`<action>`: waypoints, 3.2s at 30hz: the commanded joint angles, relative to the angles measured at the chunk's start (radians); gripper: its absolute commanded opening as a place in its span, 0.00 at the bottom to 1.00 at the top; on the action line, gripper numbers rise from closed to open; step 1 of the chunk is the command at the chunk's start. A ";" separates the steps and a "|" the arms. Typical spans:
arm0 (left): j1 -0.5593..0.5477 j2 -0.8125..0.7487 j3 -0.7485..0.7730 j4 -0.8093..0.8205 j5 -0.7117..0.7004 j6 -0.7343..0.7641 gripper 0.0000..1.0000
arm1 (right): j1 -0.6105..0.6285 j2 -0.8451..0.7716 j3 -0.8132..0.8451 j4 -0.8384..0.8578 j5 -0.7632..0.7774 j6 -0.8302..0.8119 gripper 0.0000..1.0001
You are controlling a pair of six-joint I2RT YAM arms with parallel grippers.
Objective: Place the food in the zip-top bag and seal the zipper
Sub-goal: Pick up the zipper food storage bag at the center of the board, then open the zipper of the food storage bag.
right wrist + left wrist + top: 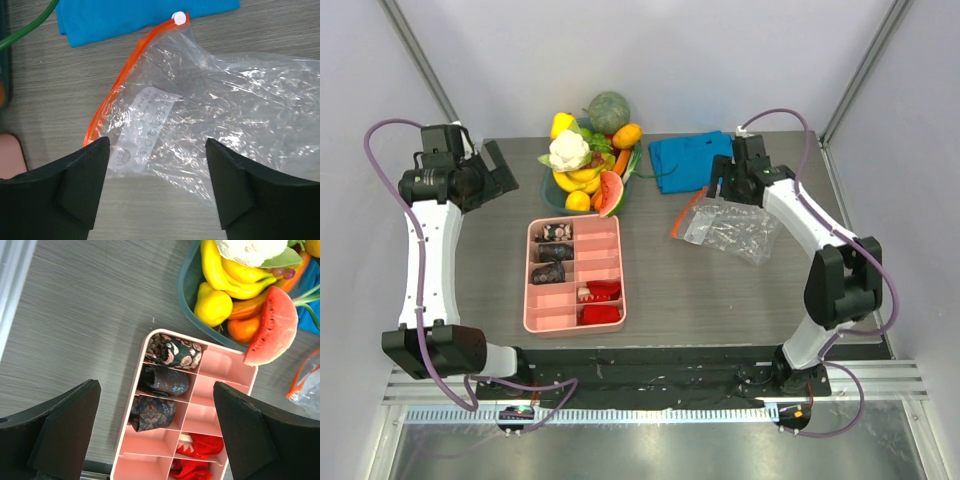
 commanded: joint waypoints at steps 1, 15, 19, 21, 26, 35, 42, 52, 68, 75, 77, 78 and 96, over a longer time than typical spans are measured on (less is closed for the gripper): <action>0.000 -0.047 -0.003 0.040 -0.092 -0.007 1.00 | 0.055 0.082 0.094 0.060 0.116 0.103 0.75; 0.000 -0.092 -0.105 0.073 -0.118 0.040 1.00 | 0.089 0.411 0.331 0.035 0.096 0.183 0.54; -0.002 -0.086 -0.114 0.078 -0.127 0.041 1.00 | 0.089 0.468 0.371 0.023 0.068 0.190 0.51; 0.000 -0.083 -0.115 0.086 -0.121 0.041 1.00 | 0.089 0.483 0.389 0.019 0.053 0.183 0.42; -0.002 -0.081 -0.111 0.099 -0.079 0.055 1.00 | 0.056 0.442 0.383 0.005 -0.086 0.146 0.03; 0.000 -0.075 -0.088 0.162 0.163 0.159 1.00 | -0.057 0.155 0.227 -0.001 -0.509 -0.081 0.01; -0.020 -0.107 -0.132 0.298 0.634 0.144 1.00 | -0.142 0.004 0.182 -0.006 -0.803 -0.016 0.01; -0.535 -0.052 -0.129 0.412 0.439 0.141 0.88 | -0.076 -0.235 0.032 0.035 -0.749 0.307 0.01; -0.832 0.184 -0.023 0.440 0.197 0.089 0.49 | 0.044 -0.345 -0.037 -0.090 -0.682 0.252 0.01; -0.832 0.178 -0.068 0.457 0.299 -0.040 0.00 | 0.046 -0.303 0.013 -0.230 -0.429 0.023 0.09; -0.830 0.169 -0.091 0.493 0.300 -0.080 0.00 | 0.044 -0.280 0.029 -0.218 -0.464 0.026 0.48; -0.830 0.172 -0.088 0.507 0.298 -0.095 0.00 | 0.046 -0.273 0.029 -0.207 -0.487 0.038 0.62; -0.815 0.257 -0.040 0.599 0.249 -0.375 0.00 | 0.110 -0.269 -0.068 -0.110 -0.516 0.293 0.66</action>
